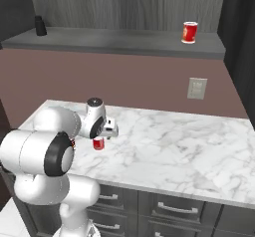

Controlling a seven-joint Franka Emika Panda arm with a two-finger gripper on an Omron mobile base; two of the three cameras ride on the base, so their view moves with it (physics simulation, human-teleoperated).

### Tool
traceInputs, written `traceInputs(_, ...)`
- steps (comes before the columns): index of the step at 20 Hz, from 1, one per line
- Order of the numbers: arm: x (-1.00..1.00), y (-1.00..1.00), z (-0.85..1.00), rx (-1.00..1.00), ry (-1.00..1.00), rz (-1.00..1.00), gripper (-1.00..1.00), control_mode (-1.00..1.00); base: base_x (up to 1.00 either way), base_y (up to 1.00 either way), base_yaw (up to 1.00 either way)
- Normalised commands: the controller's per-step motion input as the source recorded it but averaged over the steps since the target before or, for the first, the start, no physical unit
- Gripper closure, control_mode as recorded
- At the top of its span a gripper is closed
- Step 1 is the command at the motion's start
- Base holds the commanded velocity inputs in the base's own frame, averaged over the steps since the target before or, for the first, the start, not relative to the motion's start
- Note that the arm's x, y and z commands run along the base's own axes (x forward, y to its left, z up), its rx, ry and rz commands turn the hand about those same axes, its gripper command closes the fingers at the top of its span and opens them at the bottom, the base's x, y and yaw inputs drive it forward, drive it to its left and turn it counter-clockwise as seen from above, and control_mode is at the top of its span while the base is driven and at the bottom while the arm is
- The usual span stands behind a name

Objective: Pick the cans from the counter and place them in their designated side in the cabinet.

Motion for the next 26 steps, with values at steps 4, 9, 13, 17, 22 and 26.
traceInputs(4, 0.05, 0.03, -0.15, 0.0, 0.0, 0.0, 1.0, -1.0, 0.0, 0.0, 0.0)
traceInputs(9, -0.09, -0.08, 0.0, 0.0, 0.0, 0.0, 1.0, -1.0, 0.0, 0.0, 0.0)
traceInputs(13, -0.13, -0.11, 0.14, 0.01, 0.0, 0.0, 1.0, -1.0, 0.0, 0.0, 0.0)
traceInputs(17, -0.13, -0.15, 0.35, 0.03, -0.02, 0.0, 1.0, -1.0, 0.0, 0.0, 0.0)
traceInputs(22, -0.19, -0.18, 0.43, 0.03, -0.04, 0.0, 1.0, -1.0, 0.0, 0.0, 0.0)
traceInputs(26, -0.22, -0.2, 0.46, 0.03, -0.07, 0.01, 1.0, -1.0, 0.0, 0.0, 0.0)
